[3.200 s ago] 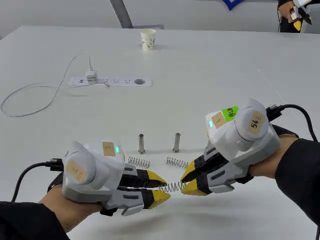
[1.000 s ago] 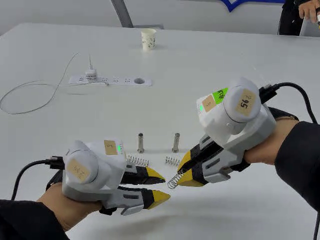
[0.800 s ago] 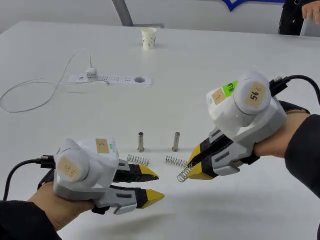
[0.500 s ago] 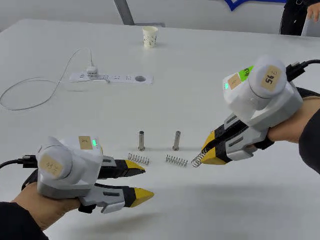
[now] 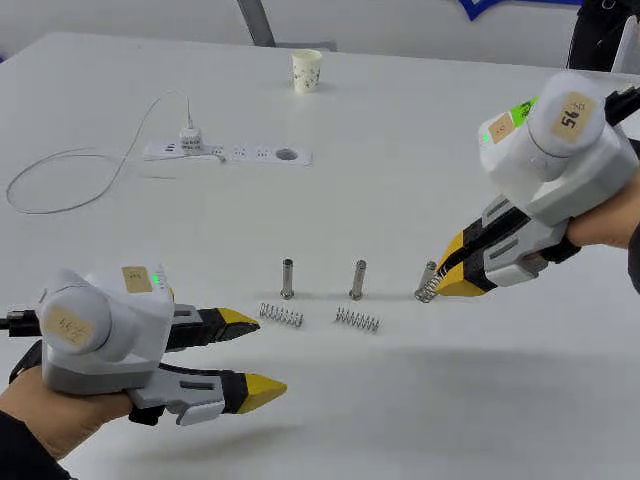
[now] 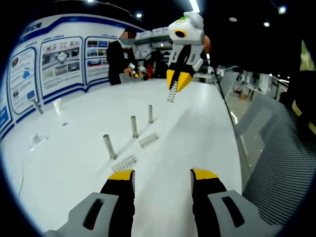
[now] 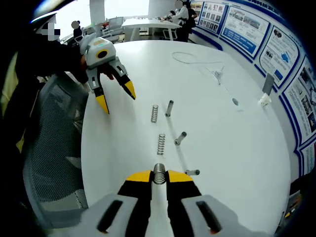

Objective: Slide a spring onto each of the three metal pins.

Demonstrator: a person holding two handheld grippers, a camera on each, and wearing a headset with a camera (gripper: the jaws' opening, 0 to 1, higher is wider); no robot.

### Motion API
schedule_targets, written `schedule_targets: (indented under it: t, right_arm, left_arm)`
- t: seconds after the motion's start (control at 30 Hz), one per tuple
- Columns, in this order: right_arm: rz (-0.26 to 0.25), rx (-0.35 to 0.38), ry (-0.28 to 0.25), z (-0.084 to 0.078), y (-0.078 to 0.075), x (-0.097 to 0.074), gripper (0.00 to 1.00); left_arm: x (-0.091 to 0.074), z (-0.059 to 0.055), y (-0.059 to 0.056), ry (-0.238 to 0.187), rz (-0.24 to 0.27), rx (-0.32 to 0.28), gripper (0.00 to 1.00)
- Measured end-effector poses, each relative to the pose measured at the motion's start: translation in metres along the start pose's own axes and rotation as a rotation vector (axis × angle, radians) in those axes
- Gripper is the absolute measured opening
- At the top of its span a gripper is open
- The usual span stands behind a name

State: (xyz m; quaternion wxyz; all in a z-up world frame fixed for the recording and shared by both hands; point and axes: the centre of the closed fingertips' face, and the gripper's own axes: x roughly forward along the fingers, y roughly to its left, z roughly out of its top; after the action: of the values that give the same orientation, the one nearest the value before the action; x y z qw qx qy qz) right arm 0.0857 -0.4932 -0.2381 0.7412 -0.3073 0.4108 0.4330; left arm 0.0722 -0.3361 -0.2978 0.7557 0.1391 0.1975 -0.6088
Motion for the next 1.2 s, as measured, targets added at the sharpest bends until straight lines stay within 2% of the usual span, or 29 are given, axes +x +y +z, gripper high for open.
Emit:
schedule_targets:
  t: [0.1,0.23,0.4,0.8,0.97,1.2]
  right_arm:
    - [-0.008,0.010,0.011,-0.003,-0.009,-0.002,0.12]
    - [-0.034,0.014,0.045,-0.011,-0.028,-0.001,0.12]
    - [-0.054,0.015,0.075,-0.014,-0.042,0.002,0.12]
    - [-0.054,0.017,0.128,-0.016,-0.061,0.014,0.12]
    - [-0.046,0.014,0.160,-0.021,-0.065,0.023,0.12]
    - [-0.041,0.019,0.174,-0.023,-0.069,0.027,0.12]
  left_arm:
    - [-0.002,-0.003,0.002,0.006,0.013,-0.012,0.49]
    - [-0.003,-0.008,0.003,0.016,0.024,-0.024,0.51]
    - [-0.004,-0.010,0.002,0.020,0.028,-0.030,0.52]
    - [-0.006,-0.014,0.005,0.018,0.037,-0.050,0.56]
    - [-0.005,-0.014,0.006,0.017,0.041,-0.055,0.57]
    - [-0.006,-0.016,0.008,0.018,0.048,-0.060,0.58]
